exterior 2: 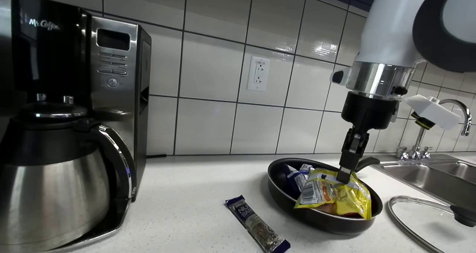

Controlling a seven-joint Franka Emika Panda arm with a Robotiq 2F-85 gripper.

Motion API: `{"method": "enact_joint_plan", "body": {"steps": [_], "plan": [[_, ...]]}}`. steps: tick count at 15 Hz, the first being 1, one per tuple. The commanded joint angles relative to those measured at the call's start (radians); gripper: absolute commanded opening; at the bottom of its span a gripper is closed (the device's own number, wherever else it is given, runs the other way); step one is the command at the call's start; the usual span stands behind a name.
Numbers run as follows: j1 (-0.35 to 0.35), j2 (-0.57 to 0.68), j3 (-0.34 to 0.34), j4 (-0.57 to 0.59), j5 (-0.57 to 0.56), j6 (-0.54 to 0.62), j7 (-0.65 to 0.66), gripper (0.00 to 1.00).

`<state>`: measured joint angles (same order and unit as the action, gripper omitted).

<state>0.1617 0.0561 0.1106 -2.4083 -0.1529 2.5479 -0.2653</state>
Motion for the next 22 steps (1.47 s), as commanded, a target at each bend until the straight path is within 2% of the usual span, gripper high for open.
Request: {"method": "enact_joint_plan", "body": {"steps": [1,6,14,18,22], "plan": [[-0.008,0.038,0.003,0.011,-0.046,0.037,0.107,0.00],[-0.002,0.070,-0.019,0.018,-0.120,0.062,0.262,0.00],[0.016,0.116,-0.062,0.055,-0.264,0.038,0.500,0.00],[0.028,0.152,-0.071,0.095,-0.297,0.029,0.572,0.00],[0.044,0.201,-0.071,0.139,-0.289,0.023,0.587,0.00]]}}
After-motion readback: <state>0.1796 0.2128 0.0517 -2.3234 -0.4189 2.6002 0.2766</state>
